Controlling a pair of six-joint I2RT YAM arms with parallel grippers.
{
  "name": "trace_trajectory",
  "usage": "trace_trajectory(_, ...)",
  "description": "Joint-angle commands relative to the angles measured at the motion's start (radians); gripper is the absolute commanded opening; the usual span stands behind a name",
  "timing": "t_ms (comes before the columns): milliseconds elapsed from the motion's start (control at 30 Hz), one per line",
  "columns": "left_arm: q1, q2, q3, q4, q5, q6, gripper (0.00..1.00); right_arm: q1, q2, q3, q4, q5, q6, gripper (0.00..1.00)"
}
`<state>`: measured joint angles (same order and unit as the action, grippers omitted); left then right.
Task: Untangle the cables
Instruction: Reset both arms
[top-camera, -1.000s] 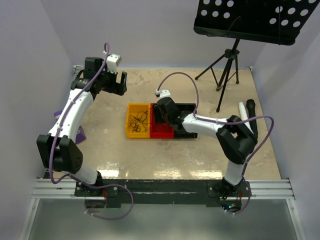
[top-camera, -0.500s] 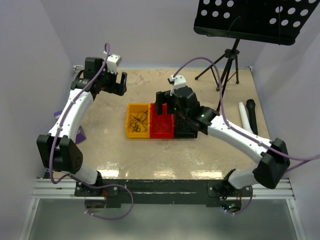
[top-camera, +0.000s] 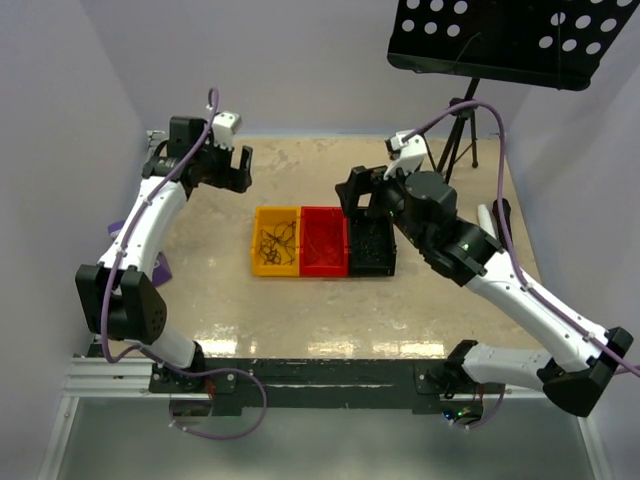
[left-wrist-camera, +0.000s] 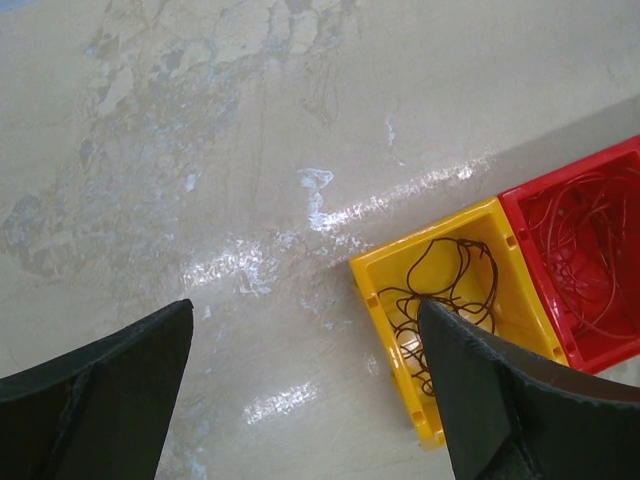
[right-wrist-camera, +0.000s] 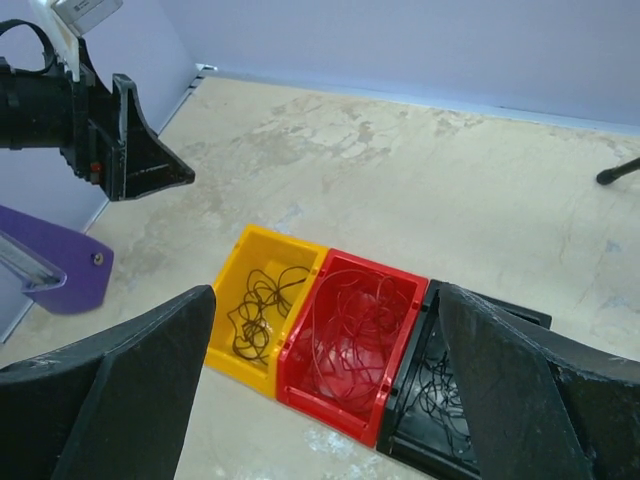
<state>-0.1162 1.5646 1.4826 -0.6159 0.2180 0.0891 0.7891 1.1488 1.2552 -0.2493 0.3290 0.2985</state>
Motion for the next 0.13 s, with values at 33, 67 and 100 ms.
trace_trajectory(33,0.02,-0.021,-0.024,0.03,0.018,-0.017,1.0,-0.004,-0.06,-0.007,-0.054,0.027,0.004,0.99)
trace_trajectory(67,0.021,-0.029,-0.037,0.041,0.012,-0.02,1.0,-0.004,-0.064,-0.01,-0.067,0.036,0.002,0.99)
trace_trajectory(100,0.024,-0.04,-0.057,0.057,0.006,-0.02,1.0,-0.004,-0.073,-0.013,-0.082,0.047,-0.001,0.99)
